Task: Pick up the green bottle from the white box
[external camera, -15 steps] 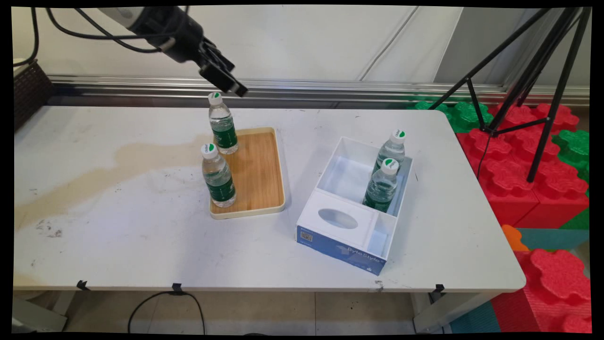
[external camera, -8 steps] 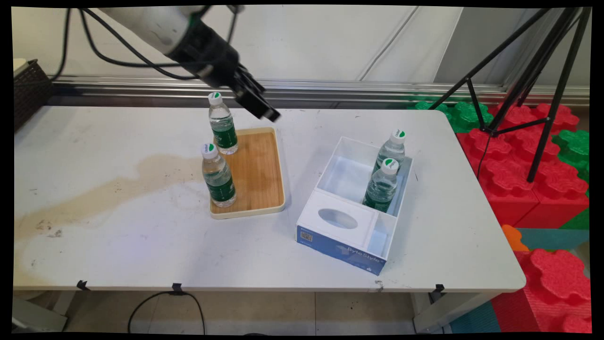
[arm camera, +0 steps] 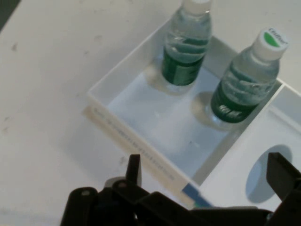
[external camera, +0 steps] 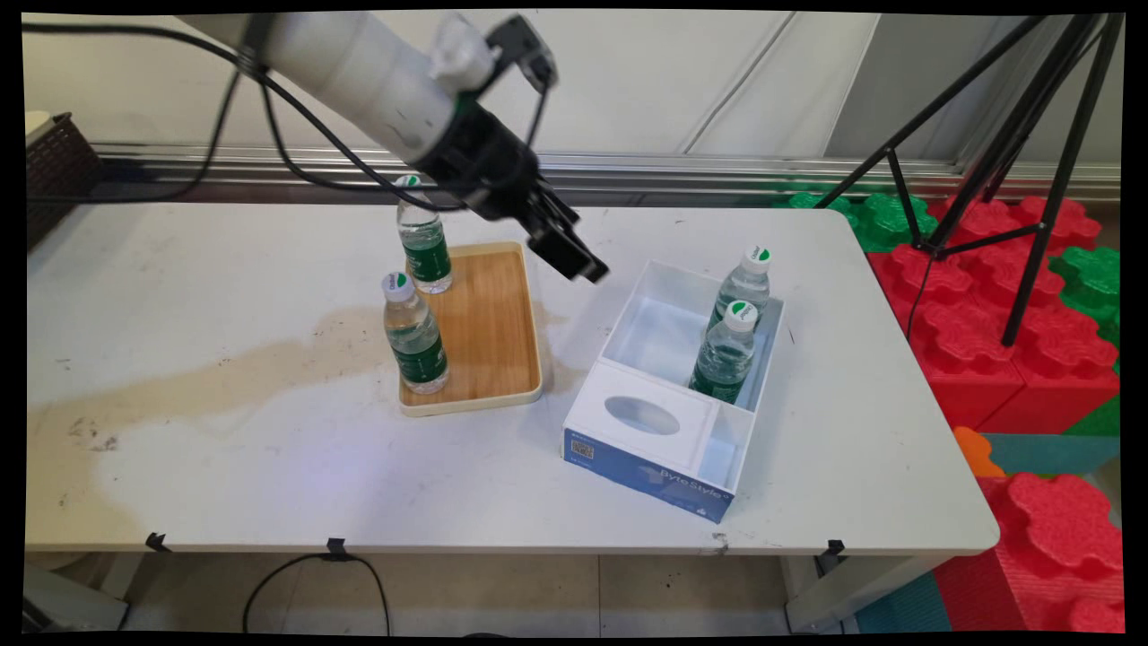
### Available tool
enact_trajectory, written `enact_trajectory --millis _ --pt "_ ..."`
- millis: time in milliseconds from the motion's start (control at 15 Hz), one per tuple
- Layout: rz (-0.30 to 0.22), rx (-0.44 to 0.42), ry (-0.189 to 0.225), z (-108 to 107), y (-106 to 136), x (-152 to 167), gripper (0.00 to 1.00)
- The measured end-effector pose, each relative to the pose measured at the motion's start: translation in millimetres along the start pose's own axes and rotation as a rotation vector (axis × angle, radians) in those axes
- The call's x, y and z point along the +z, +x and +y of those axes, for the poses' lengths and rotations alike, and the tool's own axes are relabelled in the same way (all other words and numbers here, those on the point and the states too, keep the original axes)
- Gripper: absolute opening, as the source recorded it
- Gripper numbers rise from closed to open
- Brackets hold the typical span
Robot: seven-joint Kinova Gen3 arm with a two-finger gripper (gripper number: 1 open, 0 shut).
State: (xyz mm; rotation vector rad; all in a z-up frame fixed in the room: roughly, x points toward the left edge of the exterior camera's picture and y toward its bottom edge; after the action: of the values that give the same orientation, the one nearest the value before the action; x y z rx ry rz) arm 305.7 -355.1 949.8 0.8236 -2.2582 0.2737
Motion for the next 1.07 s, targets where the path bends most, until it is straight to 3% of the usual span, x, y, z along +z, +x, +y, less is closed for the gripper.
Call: enact_trajectory --millis 733,1067 --pt "0.061 0.063 -0.134 24.7 -5.7 86.9 1.00" --pt "0.081 0.088 -0.162 27.8 -11.4 121.1 1.00"
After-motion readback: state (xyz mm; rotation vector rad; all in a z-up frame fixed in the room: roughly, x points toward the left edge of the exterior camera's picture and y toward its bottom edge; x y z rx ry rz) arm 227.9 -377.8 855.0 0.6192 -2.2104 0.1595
